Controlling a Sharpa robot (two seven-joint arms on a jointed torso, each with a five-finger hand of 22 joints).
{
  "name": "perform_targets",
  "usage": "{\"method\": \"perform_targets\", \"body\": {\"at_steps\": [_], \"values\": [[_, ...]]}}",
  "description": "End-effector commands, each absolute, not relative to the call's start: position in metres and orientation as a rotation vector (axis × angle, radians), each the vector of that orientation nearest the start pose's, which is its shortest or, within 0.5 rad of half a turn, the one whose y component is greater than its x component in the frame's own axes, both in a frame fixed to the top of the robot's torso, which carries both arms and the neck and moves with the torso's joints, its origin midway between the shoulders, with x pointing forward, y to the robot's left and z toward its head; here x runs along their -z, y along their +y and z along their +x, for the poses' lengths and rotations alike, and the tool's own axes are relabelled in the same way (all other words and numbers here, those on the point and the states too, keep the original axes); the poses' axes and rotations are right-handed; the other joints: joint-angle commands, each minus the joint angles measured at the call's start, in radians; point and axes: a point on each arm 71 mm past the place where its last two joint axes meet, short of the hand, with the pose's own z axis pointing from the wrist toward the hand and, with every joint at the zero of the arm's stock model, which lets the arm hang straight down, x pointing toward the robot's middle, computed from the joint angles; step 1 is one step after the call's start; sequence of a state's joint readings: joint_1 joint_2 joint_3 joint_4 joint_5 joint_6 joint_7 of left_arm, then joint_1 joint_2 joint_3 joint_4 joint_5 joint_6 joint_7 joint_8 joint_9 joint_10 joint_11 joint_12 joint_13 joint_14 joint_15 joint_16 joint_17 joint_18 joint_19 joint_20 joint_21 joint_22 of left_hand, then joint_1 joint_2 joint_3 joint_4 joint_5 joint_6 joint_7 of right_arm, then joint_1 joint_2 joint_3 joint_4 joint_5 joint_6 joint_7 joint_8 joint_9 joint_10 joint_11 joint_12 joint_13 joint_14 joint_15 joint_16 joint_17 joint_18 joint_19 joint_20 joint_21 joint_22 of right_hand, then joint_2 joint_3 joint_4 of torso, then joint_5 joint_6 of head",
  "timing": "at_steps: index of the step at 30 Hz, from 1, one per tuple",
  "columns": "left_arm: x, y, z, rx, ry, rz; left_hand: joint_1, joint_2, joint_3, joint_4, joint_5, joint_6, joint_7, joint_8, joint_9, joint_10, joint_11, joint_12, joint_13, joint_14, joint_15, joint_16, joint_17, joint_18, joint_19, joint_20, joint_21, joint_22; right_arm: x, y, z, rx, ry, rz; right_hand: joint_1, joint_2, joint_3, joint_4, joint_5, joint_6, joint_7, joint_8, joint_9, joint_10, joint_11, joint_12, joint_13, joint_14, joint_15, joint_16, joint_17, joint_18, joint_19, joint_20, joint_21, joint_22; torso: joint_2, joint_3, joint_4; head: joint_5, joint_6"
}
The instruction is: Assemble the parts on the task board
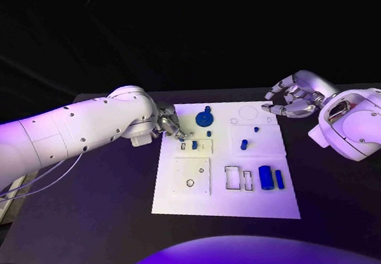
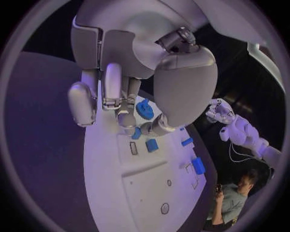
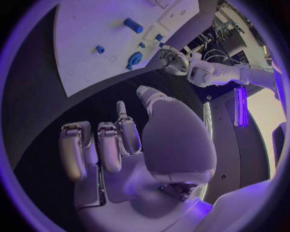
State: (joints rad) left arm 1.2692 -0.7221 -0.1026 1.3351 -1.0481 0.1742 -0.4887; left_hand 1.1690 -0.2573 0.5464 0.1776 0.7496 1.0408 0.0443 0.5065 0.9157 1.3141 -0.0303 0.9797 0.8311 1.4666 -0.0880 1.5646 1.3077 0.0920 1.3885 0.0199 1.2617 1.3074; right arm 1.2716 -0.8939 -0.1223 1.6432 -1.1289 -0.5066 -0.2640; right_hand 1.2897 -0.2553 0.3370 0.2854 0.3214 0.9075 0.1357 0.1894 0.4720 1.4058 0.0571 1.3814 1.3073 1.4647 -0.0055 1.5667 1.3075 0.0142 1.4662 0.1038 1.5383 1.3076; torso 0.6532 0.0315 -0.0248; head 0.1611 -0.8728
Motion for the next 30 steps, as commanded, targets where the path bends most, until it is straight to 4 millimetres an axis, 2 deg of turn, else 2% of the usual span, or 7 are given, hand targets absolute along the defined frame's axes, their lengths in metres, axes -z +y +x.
{"method": "perform_targets", "body": {"at_steps": [1,12,30], "values": [[0.2292,0.2088,0.5080,0.365,2.410,-0.132,0.002,0.012,0.218,-0.225,0.005,0.017,-0.013,0.000,0.000,0.023,-0.016,-0.003,-0.002,0.104,-0.005,0.006,0.263,-0.019,0.005,0.000,0.001,0.167,0.1728,-0.2084,0.4706,-0.682,1.673,0.284,-0.006,0.000,0.006,0.000,0.005,-0.008,0.000,0.006,0.001,-0.002,-0.001,-0.002,0.065,0.104,-0.006,0.001,0.255,-0.005,0.084,-0.006,-0.004,0.251,0.000,0.0000,-0.0001,-0.002,0.000],[0.2329,0.2084,0.5068,0.384,2.487,-0.156,0.002,0.013,0.219,-0.226,0.003,0.017,-0.013,-0.001,0.001,0.024,-0.015,-0.003,-0.001,0.104,-0.005,0.006,0.263,-0.018,0.004,0.000,0.000,0.167,0.1732,-0.2084,0.4708,-0.681,1.674,0.284,-0.006,0.000,0.006,0.000,0.005,-0.008,0.000,0.006,0.001,-0.002,-0.001,-0.002,0.065,0.104,-0.006,0.001,0.255,-0.005,0.084,-0.006,-0.004,0.251,0.000,-0.0001,0.0009,0.000,0.000],[0.2336,0.2069,0.5135,0.365,2.475,-0.173,0.002,0.014,0.219,-0.226,0.000,0.017,-0.013,-0.003,0.001,0.024,-0.016,-0.004,-0.001,0.104,-0.005,0.006,0.263,-0.019,0.004,0.000,0.001,0.167,0.1739,-0.2077,0.4709,-0.682,1.676,0.284,-0.006,0.000,0.006,0.000,0.005,-0.008,0.000,0.006,0.001,-0.002,-0.001,-0.002,0.065,0.104,-0.006,0.001,0.255,-0.005,0.084,-0.006,-0.004,0.251,0.000,0.0005,-0.0001,0.000,0.000]]}}
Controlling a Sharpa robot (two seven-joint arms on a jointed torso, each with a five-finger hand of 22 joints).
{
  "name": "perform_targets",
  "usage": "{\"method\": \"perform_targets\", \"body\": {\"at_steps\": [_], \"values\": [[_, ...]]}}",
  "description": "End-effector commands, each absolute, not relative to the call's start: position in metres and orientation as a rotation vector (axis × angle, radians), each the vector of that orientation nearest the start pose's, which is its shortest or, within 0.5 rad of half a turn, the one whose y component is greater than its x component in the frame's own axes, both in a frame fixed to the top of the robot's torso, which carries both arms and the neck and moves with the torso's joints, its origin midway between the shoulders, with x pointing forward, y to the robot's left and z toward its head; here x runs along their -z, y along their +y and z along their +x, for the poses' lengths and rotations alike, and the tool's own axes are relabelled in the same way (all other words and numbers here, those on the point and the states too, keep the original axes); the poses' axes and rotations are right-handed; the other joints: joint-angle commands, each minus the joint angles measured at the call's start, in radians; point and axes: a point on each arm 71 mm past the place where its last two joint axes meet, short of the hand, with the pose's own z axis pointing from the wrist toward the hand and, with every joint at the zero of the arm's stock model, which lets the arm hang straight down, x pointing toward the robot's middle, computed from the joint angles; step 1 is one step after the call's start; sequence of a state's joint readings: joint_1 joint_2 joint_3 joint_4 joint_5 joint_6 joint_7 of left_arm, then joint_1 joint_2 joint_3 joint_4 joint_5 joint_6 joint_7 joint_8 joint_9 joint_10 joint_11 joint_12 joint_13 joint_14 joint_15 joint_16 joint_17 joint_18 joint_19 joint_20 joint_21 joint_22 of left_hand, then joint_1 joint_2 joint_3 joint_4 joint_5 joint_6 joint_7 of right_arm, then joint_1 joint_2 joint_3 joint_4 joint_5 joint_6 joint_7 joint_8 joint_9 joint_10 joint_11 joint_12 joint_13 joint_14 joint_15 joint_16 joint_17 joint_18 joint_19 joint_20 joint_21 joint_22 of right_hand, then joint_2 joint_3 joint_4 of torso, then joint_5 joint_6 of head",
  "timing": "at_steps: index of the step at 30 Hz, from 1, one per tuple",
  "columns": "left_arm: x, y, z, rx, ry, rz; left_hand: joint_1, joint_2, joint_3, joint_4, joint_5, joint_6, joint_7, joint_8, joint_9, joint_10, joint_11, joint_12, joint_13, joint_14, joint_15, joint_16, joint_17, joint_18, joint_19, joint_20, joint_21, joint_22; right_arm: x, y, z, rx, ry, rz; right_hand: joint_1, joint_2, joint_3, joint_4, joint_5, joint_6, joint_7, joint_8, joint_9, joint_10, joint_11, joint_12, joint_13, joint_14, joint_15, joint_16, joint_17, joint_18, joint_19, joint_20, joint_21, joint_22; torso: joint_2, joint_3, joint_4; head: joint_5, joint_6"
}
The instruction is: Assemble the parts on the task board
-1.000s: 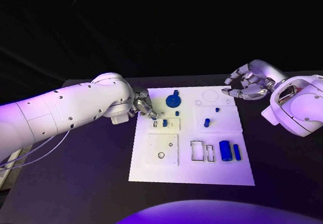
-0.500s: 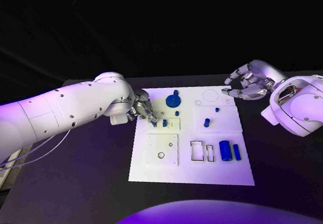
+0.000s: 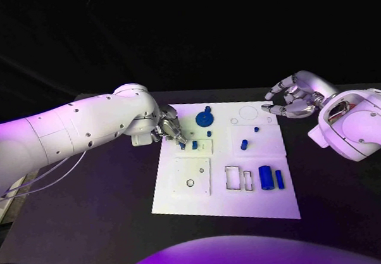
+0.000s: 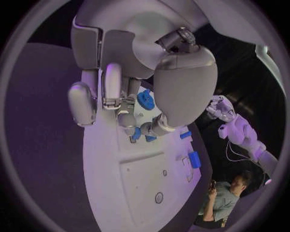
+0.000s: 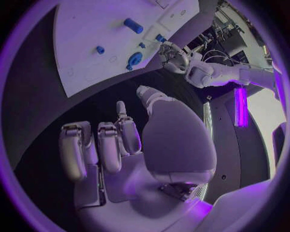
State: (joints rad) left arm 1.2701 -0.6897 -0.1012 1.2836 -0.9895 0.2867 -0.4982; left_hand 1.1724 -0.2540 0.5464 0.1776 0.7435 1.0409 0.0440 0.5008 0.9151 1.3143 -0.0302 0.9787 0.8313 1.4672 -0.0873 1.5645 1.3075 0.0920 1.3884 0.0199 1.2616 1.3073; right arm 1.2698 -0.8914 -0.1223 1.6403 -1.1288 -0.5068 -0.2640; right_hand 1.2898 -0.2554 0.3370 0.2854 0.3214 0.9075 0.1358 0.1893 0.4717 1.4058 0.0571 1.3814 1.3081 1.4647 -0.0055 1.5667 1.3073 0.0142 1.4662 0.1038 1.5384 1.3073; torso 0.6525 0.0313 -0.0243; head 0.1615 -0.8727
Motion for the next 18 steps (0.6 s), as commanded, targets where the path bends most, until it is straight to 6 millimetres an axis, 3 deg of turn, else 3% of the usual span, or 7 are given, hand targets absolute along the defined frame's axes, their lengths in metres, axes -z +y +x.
{"method": "perform_targets", "body": {"at_steps": [1,18], "values": [[0.2337,0.2066,0.5136,0.364,2.476,-0.171,-0.002,0.010,0.219,-0.226,0.006,0.017,-0.013,0.002,0.001,0.024,-0.016,-0.003,-0.001,0.104,-0.006,0.006,0.263,-0.019,0.004,0.000,0.001,0.167,0.1739,-0.2077,0.4709,-0.682,1.676,0.284,-0.006,0.000,0.006,0.000,0.005,-0.008,0.000,0.006,0.002,-0.002,-0.002,-0.002,0.064,0.104,-0.006,0.001,0.255,-0.005,0.084,-0.006,-0.004,0.251,0.001,0.0009,-0.0010,0.000,0.000],[0.2363,0.2062,0.5112,0.350,2.536,-0.113,-0.001,0.011,0.220,-0.228,0.003,0.017,-0.013,0.000,0.002,0.024,-0.015,-0.003,0.000,0.104,-0.006,0.006,0.263,-0.018,0.003,0.000,0.000,0.167,0.1754,-0.2105,0.4732,-0.674,1.675,0.292,-0.011,-0.001,0.011,-0.001,0.006,-0.010,-0.001,0.008,0.004,-0.003,-0.002,-0.004,0.062,0.103,-0.006,0.000,0.253,-0.005,0.083,-0.007,-0.005,0.251,0.000,0.0001,0.0008,0.000,0.000]]}}
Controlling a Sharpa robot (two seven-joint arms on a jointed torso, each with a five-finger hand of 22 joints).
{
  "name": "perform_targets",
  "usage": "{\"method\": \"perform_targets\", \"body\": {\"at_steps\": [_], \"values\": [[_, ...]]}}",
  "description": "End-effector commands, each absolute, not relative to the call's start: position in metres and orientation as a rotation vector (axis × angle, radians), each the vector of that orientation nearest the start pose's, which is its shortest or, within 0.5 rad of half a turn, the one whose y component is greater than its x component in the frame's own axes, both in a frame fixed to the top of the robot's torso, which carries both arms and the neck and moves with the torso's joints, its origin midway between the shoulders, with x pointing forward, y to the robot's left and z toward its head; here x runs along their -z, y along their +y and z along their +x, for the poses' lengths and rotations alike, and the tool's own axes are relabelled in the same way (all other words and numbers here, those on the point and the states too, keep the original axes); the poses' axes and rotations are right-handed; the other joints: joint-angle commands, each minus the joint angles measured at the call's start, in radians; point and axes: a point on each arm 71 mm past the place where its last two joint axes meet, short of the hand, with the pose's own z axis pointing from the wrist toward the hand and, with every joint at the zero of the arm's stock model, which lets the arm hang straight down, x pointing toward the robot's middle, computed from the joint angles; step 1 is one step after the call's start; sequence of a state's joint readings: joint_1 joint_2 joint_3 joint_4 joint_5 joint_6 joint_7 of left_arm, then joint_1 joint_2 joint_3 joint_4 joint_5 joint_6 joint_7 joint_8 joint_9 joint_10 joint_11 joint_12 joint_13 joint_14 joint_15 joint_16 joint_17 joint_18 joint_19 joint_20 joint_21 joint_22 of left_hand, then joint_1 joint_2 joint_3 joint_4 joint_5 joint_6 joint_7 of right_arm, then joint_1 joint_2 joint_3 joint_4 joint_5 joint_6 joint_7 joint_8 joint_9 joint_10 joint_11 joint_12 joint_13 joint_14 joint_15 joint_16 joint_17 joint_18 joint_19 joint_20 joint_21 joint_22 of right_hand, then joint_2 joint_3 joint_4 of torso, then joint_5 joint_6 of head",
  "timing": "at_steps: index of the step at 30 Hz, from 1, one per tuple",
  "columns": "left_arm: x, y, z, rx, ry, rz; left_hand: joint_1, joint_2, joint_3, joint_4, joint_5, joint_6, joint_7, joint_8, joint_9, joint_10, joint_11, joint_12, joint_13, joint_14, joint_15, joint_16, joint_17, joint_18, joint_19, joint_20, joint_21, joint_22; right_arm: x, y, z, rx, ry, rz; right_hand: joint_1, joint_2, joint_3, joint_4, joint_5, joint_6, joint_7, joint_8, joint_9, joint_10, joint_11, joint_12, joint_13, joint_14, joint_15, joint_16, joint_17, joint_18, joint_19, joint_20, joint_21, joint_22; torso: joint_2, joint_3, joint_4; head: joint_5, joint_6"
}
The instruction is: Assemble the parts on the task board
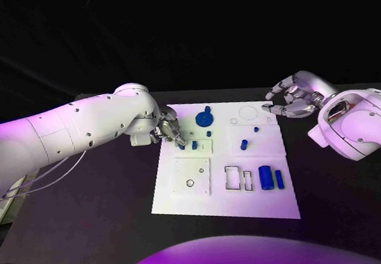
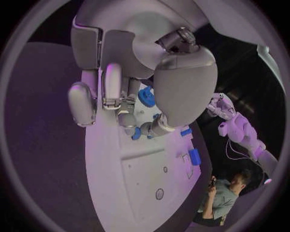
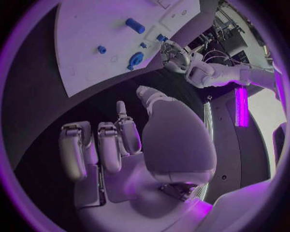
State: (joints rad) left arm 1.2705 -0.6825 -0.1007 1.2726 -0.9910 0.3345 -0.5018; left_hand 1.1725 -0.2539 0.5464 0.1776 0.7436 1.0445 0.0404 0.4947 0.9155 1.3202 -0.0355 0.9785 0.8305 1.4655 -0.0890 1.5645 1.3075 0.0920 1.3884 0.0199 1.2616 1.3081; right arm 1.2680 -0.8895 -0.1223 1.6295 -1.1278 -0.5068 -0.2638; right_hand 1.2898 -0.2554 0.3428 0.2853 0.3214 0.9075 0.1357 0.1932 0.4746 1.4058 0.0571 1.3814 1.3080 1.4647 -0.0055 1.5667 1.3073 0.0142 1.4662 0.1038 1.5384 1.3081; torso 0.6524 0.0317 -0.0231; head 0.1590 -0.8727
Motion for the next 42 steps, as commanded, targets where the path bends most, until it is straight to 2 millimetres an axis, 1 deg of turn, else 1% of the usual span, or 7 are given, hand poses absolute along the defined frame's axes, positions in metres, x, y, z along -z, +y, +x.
{"method": "perform_targets", "body": {"at_steps": [1,4,13,30,37,42], "values": [[0.236,0.206,0.511,0.350,2.535,-0.113,-0.001,0.011,0.220,-0.228,0.003,0.014,-0.010,0.006,0.001,0.018,-0.010,-0.002,0.001,0.105,-0.004,0.006,0.263,-0.018,0.003,0.000,0.000,0.166,0.175,-0.211,0.473,-0.674,1.675,0.292,-0.011,-0.001,0.005,-0.001,0.006,-0.010,-0.001,0.004,0.001,-0.003,-0.002,-0.004,0.062,0.103,-0.006,0.000,0.253,-0.005,0.083,-0.007,-0.005,0.250,0.000,-0.0003,-0.0005,0.002,0.000],[0.236,0.206,0.512,0.349,2.530,-0.118,-0.001,0.011,0.220,-0.228,0.003,0.014,-0.010,0.006,0.001,0.018,-0.010,-0.002,0.001,0.105,-0.004,0.006,0.263,-0.018,0.003,0.000,0.000,0.166,0.175,-0.210,0.473,-0.674,1.675,0.292,-0.011,-0.001,0.005,-0.001,0.006,-0.010,-0.001,0.004,0.001,-0.003,-0.002,-0.004,0.062,0.103,-0.006,0.000,0.253,-0.005,0.083,-0.007,-0.005,0.250,0.000,-0.0002,-0.0015,0.003,0.000],[0.235,0.206,0.514,0.342,2.504,-0.144,-0.002,0.011,0.220,-0.229,0.003,0.015,-0.010,0.005,0.002,0.018,-0.010,-0.004,0.000,0.105,-0.004,0.006,0.263,-0.018,0.003,0.000,0.000,0.166,0.175,-0.210,0.473,-0.675,1.674,0.292,-0.011,-0.001,0.005,-0.001,0.006,-0.010,-0.001,0.004,0.001,-0.003,-0.002,-0.004,0.062,0.103,-0.006,0.000,0.253,-0.005,0.083,-0.007,-0.005,0.250,0.000,-0.0006,-0.0011,0.003,0.000],[0.236,0.201,0.519,0.313,2.490,-0.164,-0.002,0.012,0.221,-0.229,0.001,0.016,-0.009,0.003,0.003,0.017,-0.010,-0.009,-0.006,0.105,-0.004,0.006,0.263,-0.019,0.005,0.000,0.004,0.167,0.175,-0.210,0.473,-0.677,1.675,0.291,-0.011,-0.001,0.005,-0.001,0.006,-0.010,-0.001,0.004,0.001,-0.003,-0.002,-0.004,0.062,0.103,-0.006,0.000,0.253,-0.005,0.083,-0.007,-0.005,0.250,0.001,0.0007,-0.0010,0.002,0.000],[0.237,0.197,0.521,0.299,2.489,-0.162,-0.002,0.015,0.221,-0.230,-0.004,0.016,-0.009,0.001,0.004,0.016,-0.010,-0.014,-0.012,0.105,-0.004,0.006,0.263,-0.019,0.005,-0.001,0.004,0.167,0.176,-0.209,0.473,-0.678,1.676,0.290,-0.011,-0.001,0.005,-0.001,0.006,-0.010,-0.001,0.004,0.001,-0.003,-0.002,-0.004,0.062,0.103,-0.006,0.000,0.253,-0.005,0.083,-0.007,-0.005,0.250,0.001,0.0000,-0.0023,0.002,0.000],[0.238,0.196,0.521,0.296,2.507,-0.145,-0.003,0.015,0.222,-0.230,-0.006,0.016,-0.008,0.000,0.005,0.015,-0.010,-0.016,-0.014,0.105,-0.004,0.006,0.263,-0.019,0.004,-0.001,0.004,0.167,0.176,-0.210,0.473,-0.677,1.677,0.290,-0.011,-0.001,0.005,-0.001,0.006,-0.010,-0.001,0.004,0.001,-0.003,-0.002,-0.004,0.062,0.103,-0.006,0.000,0.253,-0.005,0.083,-0.007,-0.005,0.250,-0.001,-0.0001,-0.0008,-0.001,0.000]]}}
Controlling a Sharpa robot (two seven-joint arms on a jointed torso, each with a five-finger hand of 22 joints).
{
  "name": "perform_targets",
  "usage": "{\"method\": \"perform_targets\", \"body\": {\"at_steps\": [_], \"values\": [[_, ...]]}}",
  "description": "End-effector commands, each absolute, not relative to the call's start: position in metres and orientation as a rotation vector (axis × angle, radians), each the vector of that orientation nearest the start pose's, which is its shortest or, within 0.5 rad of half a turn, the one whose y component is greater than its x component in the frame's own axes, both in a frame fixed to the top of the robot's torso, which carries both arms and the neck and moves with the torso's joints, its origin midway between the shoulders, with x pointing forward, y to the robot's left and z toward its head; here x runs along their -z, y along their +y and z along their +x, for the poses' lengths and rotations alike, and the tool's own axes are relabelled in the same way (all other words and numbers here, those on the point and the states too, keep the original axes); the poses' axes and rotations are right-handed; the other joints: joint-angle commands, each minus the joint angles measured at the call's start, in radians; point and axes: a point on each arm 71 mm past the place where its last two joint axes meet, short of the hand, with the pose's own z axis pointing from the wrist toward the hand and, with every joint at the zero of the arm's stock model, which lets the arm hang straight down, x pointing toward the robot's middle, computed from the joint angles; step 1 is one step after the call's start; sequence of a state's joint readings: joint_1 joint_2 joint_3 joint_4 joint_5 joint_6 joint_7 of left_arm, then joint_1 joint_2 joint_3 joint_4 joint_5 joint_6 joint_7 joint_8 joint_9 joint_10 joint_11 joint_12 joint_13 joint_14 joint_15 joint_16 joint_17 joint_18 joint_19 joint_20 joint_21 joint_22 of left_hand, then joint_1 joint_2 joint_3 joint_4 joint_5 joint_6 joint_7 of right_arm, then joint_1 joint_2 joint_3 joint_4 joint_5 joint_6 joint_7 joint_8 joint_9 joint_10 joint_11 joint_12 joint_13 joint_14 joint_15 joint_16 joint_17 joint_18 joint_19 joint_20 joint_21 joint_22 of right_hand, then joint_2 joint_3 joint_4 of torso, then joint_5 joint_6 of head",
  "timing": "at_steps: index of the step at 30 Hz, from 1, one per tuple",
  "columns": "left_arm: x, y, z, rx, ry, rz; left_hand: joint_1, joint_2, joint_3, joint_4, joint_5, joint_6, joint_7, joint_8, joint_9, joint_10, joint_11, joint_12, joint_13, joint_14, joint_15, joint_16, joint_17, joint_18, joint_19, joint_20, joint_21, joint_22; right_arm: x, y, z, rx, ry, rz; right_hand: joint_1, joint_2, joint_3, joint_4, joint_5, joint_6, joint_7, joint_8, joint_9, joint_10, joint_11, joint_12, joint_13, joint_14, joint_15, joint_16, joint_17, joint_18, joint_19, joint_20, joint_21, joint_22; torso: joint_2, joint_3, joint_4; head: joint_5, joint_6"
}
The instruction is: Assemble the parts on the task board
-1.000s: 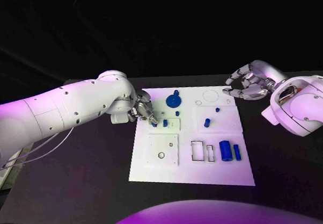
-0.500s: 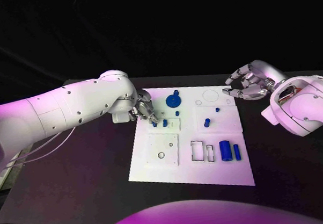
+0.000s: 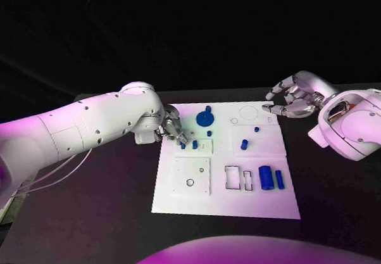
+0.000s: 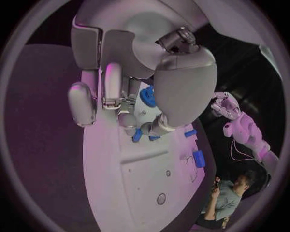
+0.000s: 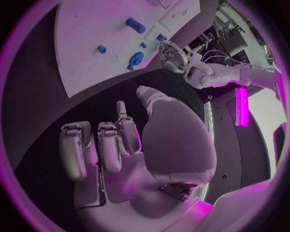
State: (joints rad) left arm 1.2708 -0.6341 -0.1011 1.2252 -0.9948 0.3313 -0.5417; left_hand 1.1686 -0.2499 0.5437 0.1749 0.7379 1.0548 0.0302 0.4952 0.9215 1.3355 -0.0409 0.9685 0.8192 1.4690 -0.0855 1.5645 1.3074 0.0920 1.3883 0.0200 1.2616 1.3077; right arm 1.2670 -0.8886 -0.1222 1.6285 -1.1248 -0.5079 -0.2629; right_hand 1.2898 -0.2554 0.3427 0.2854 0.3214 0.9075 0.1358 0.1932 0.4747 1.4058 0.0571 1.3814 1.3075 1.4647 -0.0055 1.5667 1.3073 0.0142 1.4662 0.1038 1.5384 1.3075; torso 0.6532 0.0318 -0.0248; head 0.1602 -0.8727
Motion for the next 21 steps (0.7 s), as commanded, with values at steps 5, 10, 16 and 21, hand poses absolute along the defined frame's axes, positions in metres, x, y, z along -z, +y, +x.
{"method": "perform_targets", "body": {"at_steps": [5,10,16,21], "values": [[0.2385,0.1965,0.5196,0.296,2.526,-0.133,0.000,0.013,0.224,-0.228,-0.010,0.005,0.003,-0.006,0.001,-0.001,-0.004,-0.008,-0.003,0.102,-0.007,0.006,0.263,-0.018,0.001,-0.001,0.000,0.166,0.1762,-0.2100,0.4727,-0.676,1.678,0.291,-0.011,-0.001,0.005,-0.001,0.006,-0.010,-0.001,0.004,0.001,-0.003,-0.002,-0.004,0.063,0.103,-0.007,0.000,0.253,-0.005,0.083,-0.007,-0.005,0.250,-0.002,-0.0004,0.0016,-0.003,0.000],[0.2386,0.1982,0.5199,0.298,2.526,-0.154,-0.018,0.025,0.212,-0.218,-0.084,-0.007,0.006,-0.035,0.007,0.004,0.004,-0.004,0.010,0.102,0.001,0.006,0.263,-0.019,-0.005,0.006,-0.005,0.163,0.1765,-0.2103,0.4727,-0.676,1.677,0.292,-0.011,-0.002,0.008,-0.002,0.006,-0.011,-0.001,0.004,0.002,-0.005,-0.002,-0.006,0.061,0.103,-0.007,-0.001,0.252,-0.004,0.082,-0.007,-0.007,0.250,-0.002,-0.0007,0.0017,-0.004,0.000],[0.2384,0.2012,0.5208,0.297,2.516,-0.188,-0.109,0.016,0.073,-0.115,-0.204,-0.022,-0.008,-0.092,0.005,-0.002,0.002,-0.003,0.022,0.102,0.002,0.006,0.263,-0.017,-0.011,0.015,-0.029,0.156,0.1767,-0.2107,0.4728,-0.675,1.676,0.292,-0.011,-0.003,0.008,-0.002,0.006,-0.011,-0.001,0.004,0.002,-0.007,-0.002,-0.008,0.058,0.102,-0.007,-0.002,0.248,-0.003,0.080,-0.007,-0.012,0.248,-0.001,-0.0015,0.0016,-0.003,0.000],[0.2382,0.2032,0.5216,0.291,2.508,-0.206,-0.172,-0.013,-0.052,0.009,-0.302,-0.011,0.002,-0.117,-0.003,-0.012,0.008,0.005,0.037,0.102,0.007,0.006,0.263,-0.016,-0.008,0.018,-0.043,0.154,0.1767,-0.2109,0.4729,-0.675,1.676,0.293,-0.011,-0.003,0.008,-0.002,0.005,-0.012,-0.001,0.004,0.003,-0.008,-0.002,-0.009,0.057,0.101,-0.007,-0.003,0.245,-0.003,0.079,-0.007,-0.013,0.248,-0.001,-0.0015,0.0024,-0.004,0.000]]}}
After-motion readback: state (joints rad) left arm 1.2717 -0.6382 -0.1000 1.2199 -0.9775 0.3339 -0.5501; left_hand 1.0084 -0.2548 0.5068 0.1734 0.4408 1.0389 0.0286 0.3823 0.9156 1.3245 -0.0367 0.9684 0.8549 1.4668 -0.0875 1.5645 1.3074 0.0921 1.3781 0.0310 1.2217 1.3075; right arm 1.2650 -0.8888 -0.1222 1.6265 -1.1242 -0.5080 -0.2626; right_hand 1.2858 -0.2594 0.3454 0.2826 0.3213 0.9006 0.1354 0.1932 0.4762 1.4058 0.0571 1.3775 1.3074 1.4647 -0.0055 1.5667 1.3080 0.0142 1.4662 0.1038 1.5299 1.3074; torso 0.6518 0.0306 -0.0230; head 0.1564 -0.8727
